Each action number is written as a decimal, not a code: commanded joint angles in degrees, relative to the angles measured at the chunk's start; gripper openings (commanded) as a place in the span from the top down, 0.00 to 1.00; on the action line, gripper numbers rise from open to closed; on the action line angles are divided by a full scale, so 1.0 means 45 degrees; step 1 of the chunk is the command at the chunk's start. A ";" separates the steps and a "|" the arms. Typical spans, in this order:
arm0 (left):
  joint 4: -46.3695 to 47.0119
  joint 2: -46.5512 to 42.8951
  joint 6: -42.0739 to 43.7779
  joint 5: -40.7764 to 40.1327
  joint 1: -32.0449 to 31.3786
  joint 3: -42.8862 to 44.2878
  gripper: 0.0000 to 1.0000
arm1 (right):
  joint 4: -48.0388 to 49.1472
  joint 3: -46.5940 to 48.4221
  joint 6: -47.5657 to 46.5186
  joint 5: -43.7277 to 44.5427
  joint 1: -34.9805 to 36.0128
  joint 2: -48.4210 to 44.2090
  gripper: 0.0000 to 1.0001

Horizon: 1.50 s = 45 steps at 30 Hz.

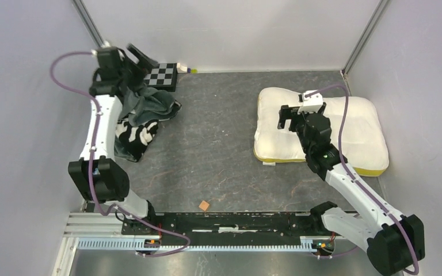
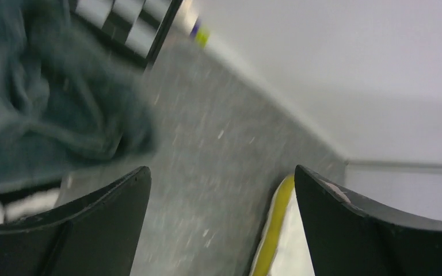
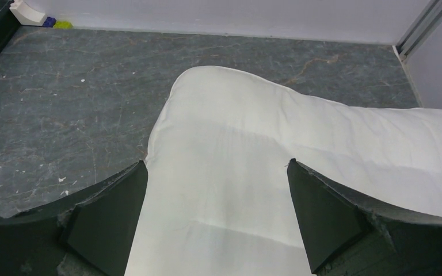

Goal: Remove the pillowcase from the pillow

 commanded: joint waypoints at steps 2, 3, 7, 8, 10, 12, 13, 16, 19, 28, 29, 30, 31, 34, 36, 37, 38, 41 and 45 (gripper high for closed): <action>0.1390 -0.3336 0.0126 -0.1292 -0.1634 -0.4328 0.00 | 0.1993 -0.1218 -0.1438 0.0826 -0.0045 -0.0965 0.02; 0.1703 -0.3878 0.0260 -0.1733 -0.1987 -0.5106 0.00 | 0.2411 -0.1566 -0.1871 0.0937 -0.0058 -0.1187 0.02; 0.3745 -0.5423 0.1388 -0.2601 -0.2904 -0.7955 0.00 | 0.3941 -0.3085 -0.2394 0.1654 -0.0044 -0.1805 0.04; 0.4483 -0.5762 0.1596 -0.2787 -0.3037 -0.8824 0.00 | 0.4274 -0.3508 -0.2551 0.1815 -0.0047 -0.1903 0.05; 0.5894 -0.6600 0.2234 -0.2955 -0.3240 -1.0388 0.00 | 0.4911 -0.4349 -0.2718 0.2221 -0.0045 -0.2058 0.06; 0.7387 -0.7209 0.2717 -0.3428 -0.3424 -1.1893 0.00 | 0.5368 -0.5094 -0.2604 0.2951 -0.0063 -0.2139 0.04; 0.8052 -0.7398 0.3007 -0.3633 -0.3514 -1.2714 0.00 | 0.5670 -0.5374 -0.2704 0.3171 -0.0073 -0.2136 0.03; 1.0409 -0.7368 0.3523 -0.4273 -0.3750 -1.4989 0.00 | 0.6720 -0.6369 -0.3002 0.3237 -0.0065 -0.2117 0.02; 1.2061 -0.7034 0.4406 -0.4958 -0.3902 -1.6296 0.00 | 0.8115 -0.7455 -0.3708 0.3167 -0.0064 -0.2102 0.02; 1.4608 -0.6005 0.8381 -0.5908 -0.3901 -1.7563 0.00 | 1.4972 -1.0817 -0.5809 0.3448 -0.0156 -0.0398 0.09; 1.5075 -0.5790 0.8570 -0.6050 -0.3911 -1.7702 0.00 | 1.4902 -1.0687 -0.5829 0.3515 -0.0221 -0.0122 0.09; 1.5349 -0.5540 0.8751 -0.6220 -0.3887 -1.7781 0.00 | 1.4726 -1.0548 -0.5829 0.3509 -0.0247 0.0171 0.09; 1.4898 -0.5438 0.8906 -0.6357 -0.3882 -1.7635 0.00 | 1.4571 -1.0449 -0.5881 0.3488 -0.0314 0.0397 0.08; 1.5788 -0.4833 0.9221 -0.6684 -0.3865 -1.7909 0.00 | 1.5102 -1.0449 -0.5867 0.3368 -0.0708 0.1185 0.08; 1.6412 -0.4393 0.9255 -0.7032 -0.3833 -1.8065 0.00 | 1.5683 -1.0464 -0.5545 0.3179 -0.1078 0.1908 0.08; 1.7036 -0.4044 0.9365 -0.7048 -0.3762 -1.8260 0.00 | 1.5847 -1.0437 -0.5497 0.2978 -0.1206 0.2223 0.08; 1.7816 -0.3677 0.9383 -0.7075 -0.3647 -1.8410 0.00 | 1.5474 -1.0283 -0.5332 0.2727 -0.1392 0.2392 0.08; 1.8738 -0.2978 0.9440 -0.6761 -0.3485 -1.8519 0.00 | 1.5484 -1.0100 -0.4876 0.1871 -0.1996 0.3066 0.07; 2.0082 -0.1523 0.9387 -0.6175 -0.3043 -1.8519 0.00 | 1.6630 -1.0313 -0.3977 0.1788 -0.2810 0.4280 0.07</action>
